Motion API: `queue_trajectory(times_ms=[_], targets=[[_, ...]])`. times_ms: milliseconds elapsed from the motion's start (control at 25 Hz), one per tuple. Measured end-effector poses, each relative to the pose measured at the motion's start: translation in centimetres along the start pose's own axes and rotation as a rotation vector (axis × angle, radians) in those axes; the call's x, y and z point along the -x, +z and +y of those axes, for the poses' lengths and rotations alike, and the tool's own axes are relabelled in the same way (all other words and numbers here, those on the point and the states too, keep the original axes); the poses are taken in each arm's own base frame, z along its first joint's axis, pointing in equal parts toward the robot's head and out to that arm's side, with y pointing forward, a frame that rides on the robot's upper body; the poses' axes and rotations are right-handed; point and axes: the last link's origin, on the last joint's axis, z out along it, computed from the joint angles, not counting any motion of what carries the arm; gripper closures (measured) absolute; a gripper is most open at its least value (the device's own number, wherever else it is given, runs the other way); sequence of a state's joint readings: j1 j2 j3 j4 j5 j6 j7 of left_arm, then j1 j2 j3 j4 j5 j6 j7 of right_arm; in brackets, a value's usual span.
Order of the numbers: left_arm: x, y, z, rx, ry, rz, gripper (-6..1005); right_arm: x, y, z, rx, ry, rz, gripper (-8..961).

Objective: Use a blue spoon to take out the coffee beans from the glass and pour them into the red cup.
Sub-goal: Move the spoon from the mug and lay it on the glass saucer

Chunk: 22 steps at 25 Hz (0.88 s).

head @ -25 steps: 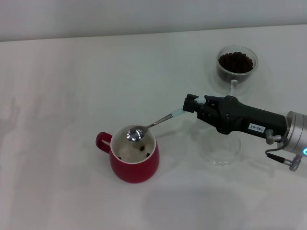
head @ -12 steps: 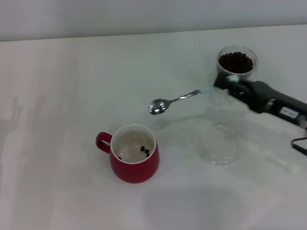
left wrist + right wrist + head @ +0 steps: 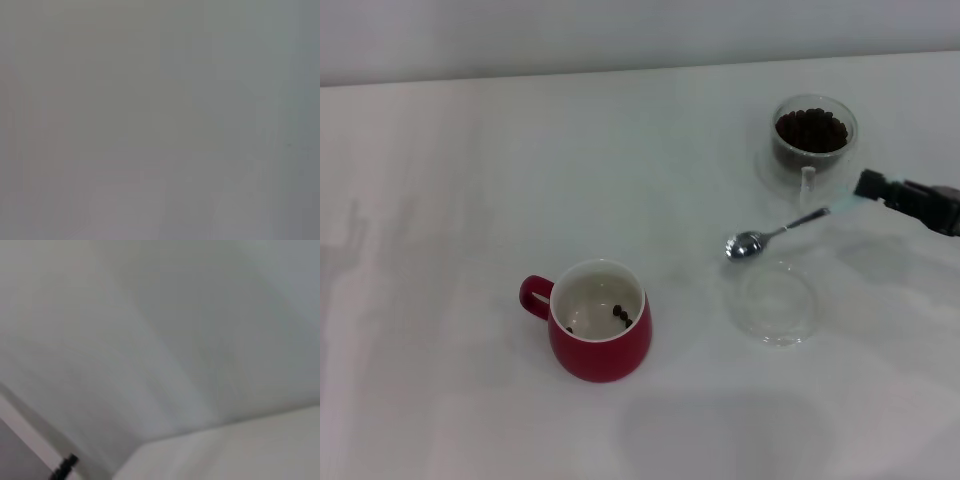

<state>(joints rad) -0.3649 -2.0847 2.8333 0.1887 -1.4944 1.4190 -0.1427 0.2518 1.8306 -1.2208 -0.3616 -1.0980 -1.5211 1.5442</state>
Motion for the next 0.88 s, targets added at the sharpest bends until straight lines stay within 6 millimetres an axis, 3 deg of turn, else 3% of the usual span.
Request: queue_trajectory(times_ms=[880], targets=[[-0.1, 0.2, -0.2, -0.003, 0.008, 0.005, 225, -1.2, -1.4, -2.0, -0.14, 0.022, 0.119, 802]])
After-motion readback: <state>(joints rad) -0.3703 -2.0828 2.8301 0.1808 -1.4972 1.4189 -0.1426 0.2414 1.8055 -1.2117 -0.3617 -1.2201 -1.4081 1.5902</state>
